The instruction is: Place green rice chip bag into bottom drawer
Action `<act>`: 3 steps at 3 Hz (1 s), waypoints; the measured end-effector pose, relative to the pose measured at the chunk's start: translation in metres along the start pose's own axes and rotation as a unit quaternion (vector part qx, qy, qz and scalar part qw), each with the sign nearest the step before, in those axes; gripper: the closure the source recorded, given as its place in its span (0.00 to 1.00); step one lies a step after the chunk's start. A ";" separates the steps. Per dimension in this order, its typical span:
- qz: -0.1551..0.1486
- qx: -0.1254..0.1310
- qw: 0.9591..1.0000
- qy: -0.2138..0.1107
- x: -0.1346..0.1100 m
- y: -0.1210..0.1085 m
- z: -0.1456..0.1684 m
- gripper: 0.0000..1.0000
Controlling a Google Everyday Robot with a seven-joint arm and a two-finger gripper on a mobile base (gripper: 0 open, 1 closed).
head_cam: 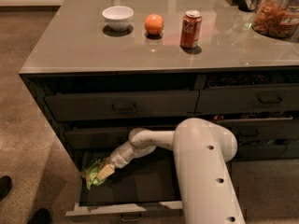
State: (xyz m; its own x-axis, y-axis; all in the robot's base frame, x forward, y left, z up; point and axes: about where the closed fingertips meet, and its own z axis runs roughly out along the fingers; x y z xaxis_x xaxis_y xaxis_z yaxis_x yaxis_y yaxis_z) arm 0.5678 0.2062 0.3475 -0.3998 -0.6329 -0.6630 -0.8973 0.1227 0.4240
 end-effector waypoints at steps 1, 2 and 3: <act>0.034 0.024 0.999 -0.007 0.025 -0.028 0.003 1.00; 0.063 0.039 0.997 -0.010 0.051 -0.047 0.005 1.00; 0.088 0.044 0.995 -0.006 0.074 -0.061 0.012 1.00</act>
Offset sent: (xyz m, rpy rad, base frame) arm 0.0319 -0.0618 -0.0878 -0.0596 0.0678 -0.2177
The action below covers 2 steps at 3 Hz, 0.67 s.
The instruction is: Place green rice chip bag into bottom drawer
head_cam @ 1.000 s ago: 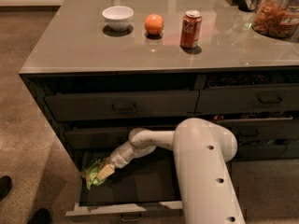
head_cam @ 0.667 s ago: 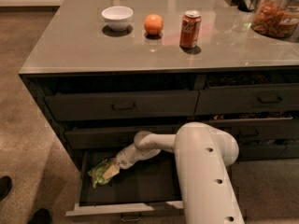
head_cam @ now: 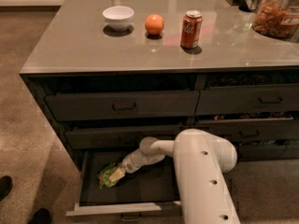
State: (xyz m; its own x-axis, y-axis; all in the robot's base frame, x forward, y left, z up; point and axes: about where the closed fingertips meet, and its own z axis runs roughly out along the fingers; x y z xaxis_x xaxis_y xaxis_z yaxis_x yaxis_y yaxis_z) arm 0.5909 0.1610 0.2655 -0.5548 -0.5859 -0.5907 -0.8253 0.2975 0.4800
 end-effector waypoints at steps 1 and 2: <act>0.019 0.002 1.000 0.006 0.013 -0.012 0.008 0.87; 0.033 0.004 0.999 0.011 0.022 -0.022 0.013 0.56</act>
Offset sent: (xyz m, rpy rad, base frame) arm 0.0103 -0.0167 -0.0406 -0.0407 0.0645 -0.0575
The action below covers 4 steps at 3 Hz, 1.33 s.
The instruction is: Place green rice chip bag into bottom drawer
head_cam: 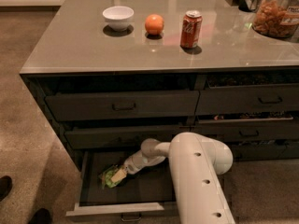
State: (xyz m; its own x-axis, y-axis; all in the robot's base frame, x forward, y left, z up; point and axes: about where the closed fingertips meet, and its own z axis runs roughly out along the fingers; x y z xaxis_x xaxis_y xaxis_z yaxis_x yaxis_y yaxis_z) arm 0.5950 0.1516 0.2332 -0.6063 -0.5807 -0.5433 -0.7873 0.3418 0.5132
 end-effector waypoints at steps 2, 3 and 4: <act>0.003 0.002 1.000 0.001 0.002 -0.002 0.001 0.10; 0.003 0.002 1.000 0.001 0.003 -0.002 0.002 0.00; 0.003 0.002 1.000 0.001 0.003 -0.002 0.002 0.00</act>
Offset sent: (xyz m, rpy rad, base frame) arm 0.0043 -0.0093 -0.0046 -0.0135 -0.0053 -0.0234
